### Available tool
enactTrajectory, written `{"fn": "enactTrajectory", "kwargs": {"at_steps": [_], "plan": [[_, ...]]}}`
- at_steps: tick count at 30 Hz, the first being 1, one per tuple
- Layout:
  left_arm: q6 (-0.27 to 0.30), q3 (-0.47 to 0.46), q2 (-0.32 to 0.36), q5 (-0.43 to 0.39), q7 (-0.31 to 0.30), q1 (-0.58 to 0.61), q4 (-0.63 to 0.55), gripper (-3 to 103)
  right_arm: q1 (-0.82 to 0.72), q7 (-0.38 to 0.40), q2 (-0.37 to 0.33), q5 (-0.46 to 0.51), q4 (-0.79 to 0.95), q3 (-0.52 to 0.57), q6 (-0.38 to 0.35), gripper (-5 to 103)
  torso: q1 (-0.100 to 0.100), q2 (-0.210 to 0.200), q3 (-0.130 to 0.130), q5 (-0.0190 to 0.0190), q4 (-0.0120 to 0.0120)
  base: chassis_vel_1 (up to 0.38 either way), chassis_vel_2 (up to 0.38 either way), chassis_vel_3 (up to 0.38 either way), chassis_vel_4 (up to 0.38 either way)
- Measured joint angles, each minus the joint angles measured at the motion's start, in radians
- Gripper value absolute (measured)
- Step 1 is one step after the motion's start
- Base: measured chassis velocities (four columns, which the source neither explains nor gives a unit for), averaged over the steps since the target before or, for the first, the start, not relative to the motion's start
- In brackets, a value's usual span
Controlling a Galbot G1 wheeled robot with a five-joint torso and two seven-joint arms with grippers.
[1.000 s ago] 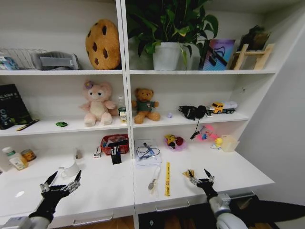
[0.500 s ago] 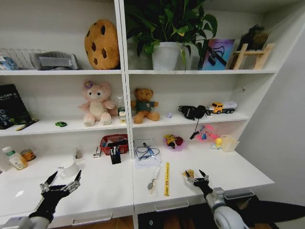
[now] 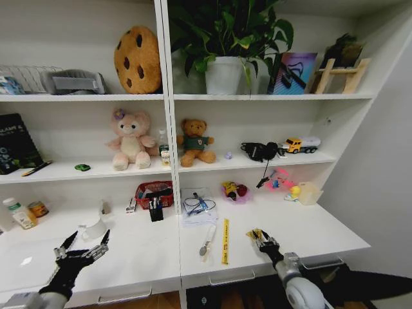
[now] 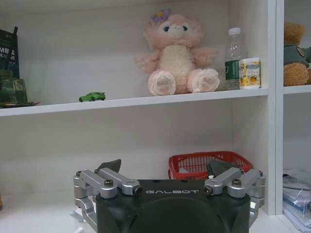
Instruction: Organize the objects on the table.
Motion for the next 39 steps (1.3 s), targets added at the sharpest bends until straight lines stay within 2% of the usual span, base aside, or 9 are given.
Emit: {"fn": "enactTrajectory", "kwargs": {"at_steps": [1, 4, 5, 9, 18, 26, 31, 39], "plan": [[0.0, 0.0, 0.0, 0.0, 0.0, 0.0, 0.0, 100, 0.0, 0.0, 0.0, 0.0, 0.0, 0.0, 0.0, 31, 0.0, 0.0, 0.0, 0.0, 0.0, 0.0, 0.0, 0.0, 0.0], [0.0, 0.0, 0.0, 0.0, 0.0, 0.0, 0.0, 100, 0.004, 0.0, 0.001, -0.001, -0.002, 0.001, 0.005, 15, 0.0, 0.0, 0.0, 0.0, 0.0, 0.0, 0.0, 0.0, 0.0], [0.0, 0.0, 0.0, 0.0, 0.0, 0.0, 0.0, 100, 0.004, 0.0, 0.001, -0.001, -0.002, 0.001, 0.005, 15, 0.0, 0.0, 0.0, 0.0, 0.0, 0.0, 0.0, 0.0, 0.0], [0.0, 0.0, 0.0, 0.0, 0.0, 0.0, 0.0, 100, 0.012, 0.001, -0.001, 0.0, 0.0, 0.003, 0.006, 2, 0.0, 0.0, 0.0, 0.0, 0.0001, 0.0, 0.0, 0.0, 0.0], [0.0, 0.0, 0.0, 0.0, 0.0, 0.0, 0.0, 100, 0.045, 0.007, -0.016, 0.027, 0.035, 0.029, 0.006, 0, 0.0, 0.0, 0.0, -0.0001, 0.0, 0.0, 0.0, 0.0, 0.0], [0.0, 0.0, 0.0, 0.0, 0.0, 0.0, 0.0, 100, 0.243, 0.007, -0.037, 0.073, -0.026, 0.008, -0.032, 0, 0.0, 0.0, 0.0, 0.0003, 0.0, 0.0, 0.0, 0.0, 0.0], [0.0, 0.0, 0.0, 0.0, 0.0, 0.0, 0.0, 100, 0.463, -0.008, -0.024, 0.099, -0.165, -0.079, -0.056, 0, 0.0, 0.0, 0.0, 0.0001, 0.0003, 0.0, 0.0, 0.0, 0.0], [0.0, 0.0, 0.0, 0.0, 0.0, 0.0, 0.0, 100, 0.617, -0.024, 0.02, 0.156, -0.29, -0.175, -0.09, 0, 0.0, 0.0, 0.0, 0.0, 0.0, 0.0, 0.0, 0.0, 0.0]]}}
